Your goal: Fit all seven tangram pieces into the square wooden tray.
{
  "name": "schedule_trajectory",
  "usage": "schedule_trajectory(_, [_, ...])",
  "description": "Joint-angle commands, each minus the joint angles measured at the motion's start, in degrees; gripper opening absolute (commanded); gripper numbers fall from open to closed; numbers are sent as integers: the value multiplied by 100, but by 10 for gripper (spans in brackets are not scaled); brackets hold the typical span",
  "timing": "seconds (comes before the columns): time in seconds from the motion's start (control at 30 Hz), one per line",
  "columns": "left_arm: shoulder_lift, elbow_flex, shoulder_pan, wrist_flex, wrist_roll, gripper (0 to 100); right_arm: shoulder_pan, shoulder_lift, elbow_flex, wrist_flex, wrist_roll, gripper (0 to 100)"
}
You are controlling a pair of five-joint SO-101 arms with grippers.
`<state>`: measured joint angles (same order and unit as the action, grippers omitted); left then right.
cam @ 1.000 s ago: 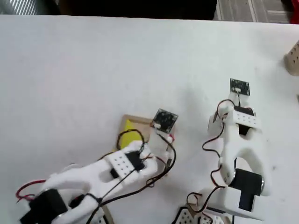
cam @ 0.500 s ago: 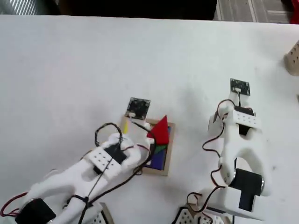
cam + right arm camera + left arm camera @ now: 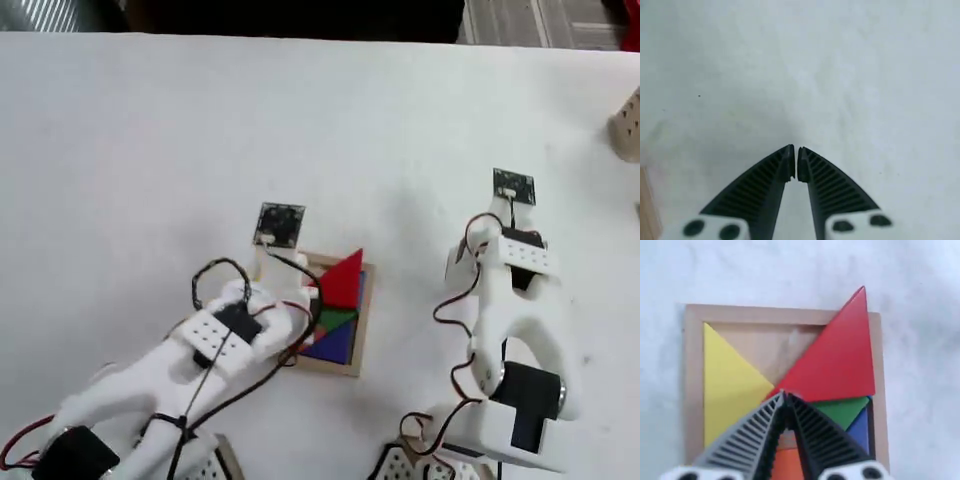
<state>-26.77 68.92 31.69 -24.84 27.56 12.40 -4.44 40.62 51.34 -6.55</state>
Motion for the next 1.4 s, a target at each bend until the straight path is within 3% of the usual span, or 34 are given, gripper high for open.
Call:
schedule_trajectory(0.0, [-189,-79,-92,35,-26,24,-22,-22,-123,57,53,19])
schedule_trajectory(0.17, [66,-185,-189,457,0,24,-22,-31,-123,57,53,19])
schedule_trajectory(0.43, [1648,-1240,-541,475,-26,24,-22,-31,-123,48,53,19])
schedule_trajectory(0.77, [901,-1292,-681,457,-26,24,-31,-22,-123,31,53,19])
schedule_trajectory(0.93, [145,-1451,-286,105,18,24,-119,-22,-123,31,53,19])
schedule_trajectory(1.13, [57,-1644,734,-132,26,23,-110,-22,-123,31,53,19])
schedule_trajectory(1.37, [1420,-1811,954,941,26,23,-119,-22,-123,22,53,19])
